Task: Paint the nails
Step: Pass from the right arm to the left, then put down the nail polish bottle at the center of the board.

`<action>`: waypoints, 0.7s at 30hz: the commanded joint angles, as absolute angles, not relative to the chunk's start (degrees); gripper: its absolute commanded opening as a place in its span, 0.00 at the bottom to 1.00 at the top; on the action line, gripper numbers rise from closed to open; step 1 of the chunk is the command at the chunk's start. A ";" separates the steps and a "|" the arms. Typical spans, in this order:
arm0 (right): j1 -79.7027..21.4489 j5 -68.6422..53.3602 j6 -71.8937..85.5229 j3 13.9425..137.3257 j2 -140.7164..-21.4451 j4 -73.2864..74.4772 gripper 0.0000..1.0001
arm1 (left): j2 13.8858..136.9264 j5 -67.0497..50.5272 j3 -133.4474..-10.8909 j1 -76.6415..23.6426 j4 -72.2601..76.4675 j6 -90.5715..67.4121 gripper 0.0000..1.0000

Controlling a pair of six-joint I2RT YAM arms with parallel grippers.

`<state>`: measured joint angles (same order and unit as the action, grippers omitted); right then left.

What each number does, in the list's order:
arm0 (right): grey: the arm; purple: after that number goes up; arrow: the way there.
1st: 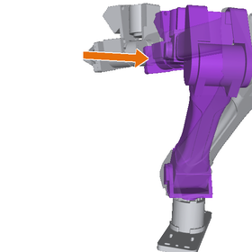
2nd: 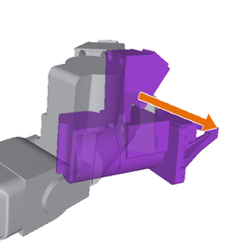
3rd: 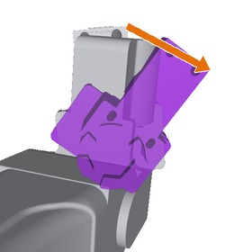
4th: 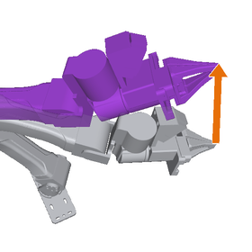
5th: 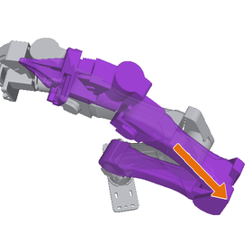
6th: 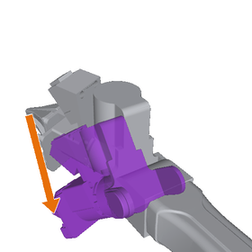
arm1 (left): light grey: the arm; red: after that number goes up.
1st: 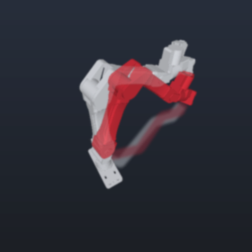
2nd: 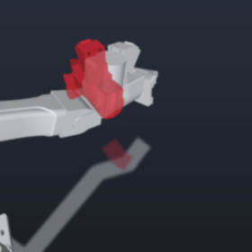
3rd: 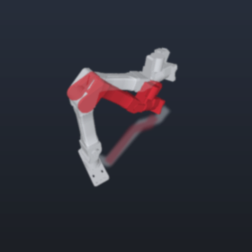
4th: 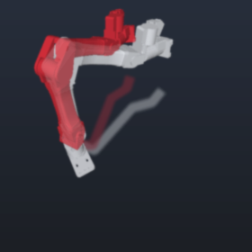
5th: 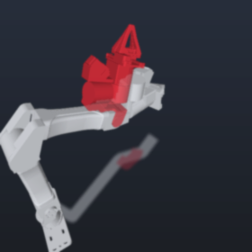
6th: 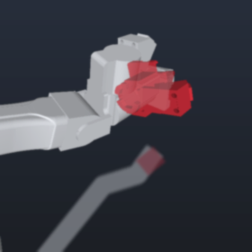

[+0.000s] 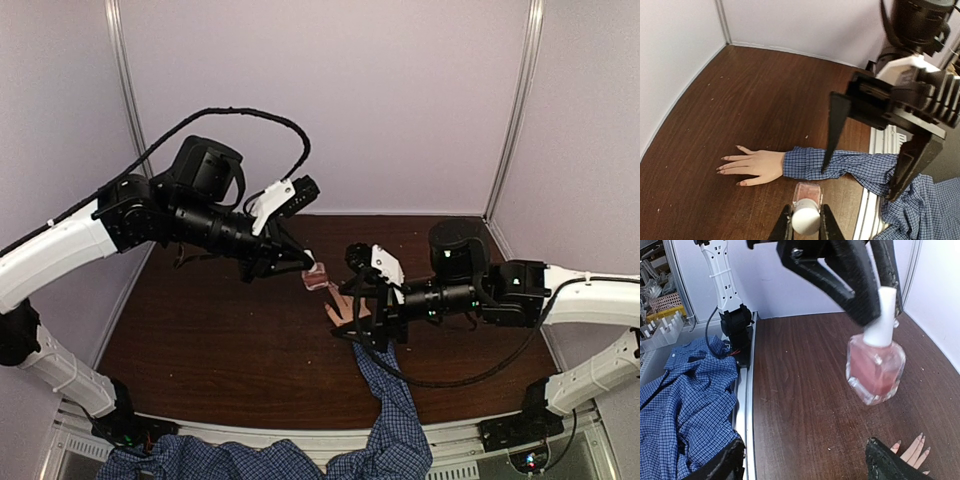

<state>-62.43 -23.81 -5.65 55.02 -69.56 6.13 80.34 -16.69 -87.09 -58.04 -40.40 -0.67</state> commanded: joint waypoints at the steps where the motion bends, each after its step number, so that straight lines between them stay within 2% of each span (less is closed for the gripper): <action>1: -61.70 -20.79 -4.44 52.84 -66.43 4.58 0.85 | 79.50 -9.83 -85.91 -54.02 -37.78 -5.76 0.00; 8: -60.54 -11.52 -2.86 49.90 -62.04 6.39 0.99 | 79.93 -1.10 -78.34 -48.12 -32.16 -11.44 0.00; 13: -58.23 -9.31 -0.92 48.21 -59.30 8.56 1.00 | 79.90 7.14 -72.01 -47.52 -25.03 -12.38 0.00; 21: -55.31 -8.52 2.46 44.77 -55.37 8.42 1.00 | 85.14 7.47 -67.60 -44.33 -18.52 -13.96 0.00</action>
